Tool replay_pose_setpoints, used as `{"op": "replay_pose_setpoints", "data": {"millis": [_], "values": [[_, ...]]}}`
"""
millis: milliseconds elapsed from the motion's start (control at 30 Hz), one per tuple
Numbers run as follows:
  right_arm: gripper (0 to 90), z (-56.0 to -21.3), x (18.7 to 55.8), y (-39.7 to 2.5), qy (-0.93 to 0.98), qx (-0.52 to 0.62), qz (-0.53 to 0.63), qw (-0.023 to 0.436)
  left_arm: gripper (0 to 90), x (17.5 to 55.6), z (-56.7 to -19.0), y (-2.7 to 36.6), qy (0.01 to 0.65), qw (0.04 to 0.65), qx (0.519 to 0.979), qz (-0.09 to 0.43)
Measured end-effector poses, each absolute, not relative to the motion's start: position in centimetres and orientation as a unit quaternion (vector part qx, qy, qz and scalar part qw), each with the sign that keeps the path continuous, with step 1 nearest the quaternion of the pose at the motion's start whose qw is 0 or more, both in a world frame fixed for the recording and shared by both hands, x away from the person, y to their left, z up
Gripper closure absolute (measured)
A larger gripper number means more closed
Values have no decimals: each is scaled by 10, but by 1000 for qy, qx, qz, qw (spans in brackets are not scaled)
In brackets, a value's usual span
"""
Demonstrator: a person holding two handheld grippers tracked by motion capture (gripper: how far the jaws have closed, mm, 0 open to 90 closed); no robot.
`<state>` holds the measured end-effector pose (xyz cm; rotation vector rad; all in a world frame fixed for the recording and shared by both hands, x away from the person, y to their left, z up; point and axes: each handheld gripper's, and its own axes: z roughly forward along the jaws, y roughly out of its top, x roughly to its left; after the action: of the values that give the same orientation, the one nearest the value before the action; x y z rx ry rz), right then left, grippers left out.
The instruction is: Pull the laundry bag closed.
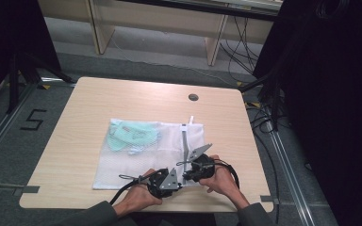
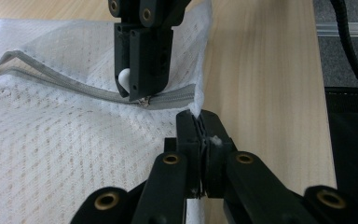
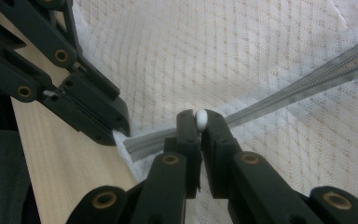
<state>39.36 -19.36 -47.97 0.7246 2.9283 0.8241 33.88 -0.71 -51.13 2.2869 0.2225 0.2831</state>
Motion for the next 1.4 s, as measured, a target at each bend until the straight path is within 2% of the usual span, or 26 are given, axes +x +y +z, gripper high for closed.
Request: {"op": "replay_pose_setpoints", "data": {"millis": [233,433,600,633,1400], "values": [[867,-480,396,-193,937,228,264,9,877,340,-511,-6,87,399,906,112],[867,-480,399,-192,940,223,255,33,877,338,-510,-6,89,405,904,105],[867,-481,401,-192,940,221,258,33,876,338,-510,-7,70,399,907,112],[867,-481,402,-192,941,218,255,37,876,336,-512,-8,93,409,902,102],[866,-481,409,-191,939,226,257,36,876,336,-510,-7,90,406,904,104]]}}
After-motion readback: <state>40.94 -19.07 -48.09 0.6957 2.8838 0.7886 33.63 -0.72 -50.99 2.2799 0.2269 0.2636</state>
